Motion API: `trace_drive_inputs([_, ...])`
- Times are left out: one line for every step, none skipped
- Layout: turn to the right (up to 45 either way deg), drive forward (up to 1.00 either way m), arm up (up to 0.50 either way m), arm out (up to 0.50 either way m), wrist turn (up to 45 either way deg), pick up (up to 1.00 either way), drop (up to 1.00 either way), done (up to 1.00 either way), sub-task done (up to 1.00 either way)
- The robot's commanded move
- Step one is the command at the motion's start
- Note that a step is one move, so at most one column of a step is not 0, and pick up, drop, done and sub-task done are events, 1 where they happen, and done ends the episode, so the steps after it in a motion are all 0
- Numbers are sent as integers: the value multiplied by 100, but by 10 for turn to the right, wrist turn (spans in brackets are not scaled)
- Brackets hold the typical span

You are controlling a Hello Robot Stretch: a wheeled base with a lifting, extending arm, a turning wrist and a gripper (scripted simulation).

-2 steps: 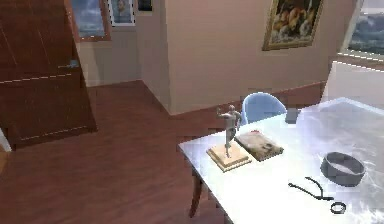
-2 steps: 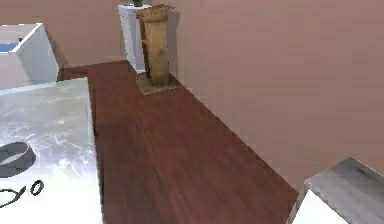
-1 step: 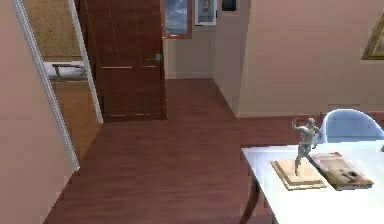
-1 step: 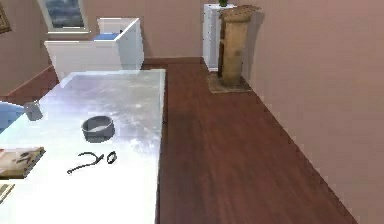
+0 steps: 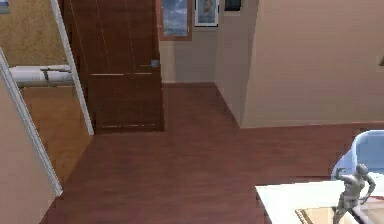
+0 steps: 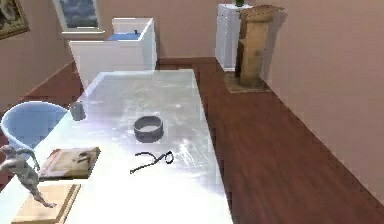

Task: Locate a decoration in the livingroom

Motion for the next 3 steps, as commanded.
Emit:
trace_drive_inputs([-300, 0, 0, 0, 0, 0, 0, 0, 0])
trace_drive_inputs([0, 100, 0, 0, 0, 0, 0, 0, 0])
trace_drive_inputs([-60, 0, 0, 0, 0, 0, 0, 0, 0])
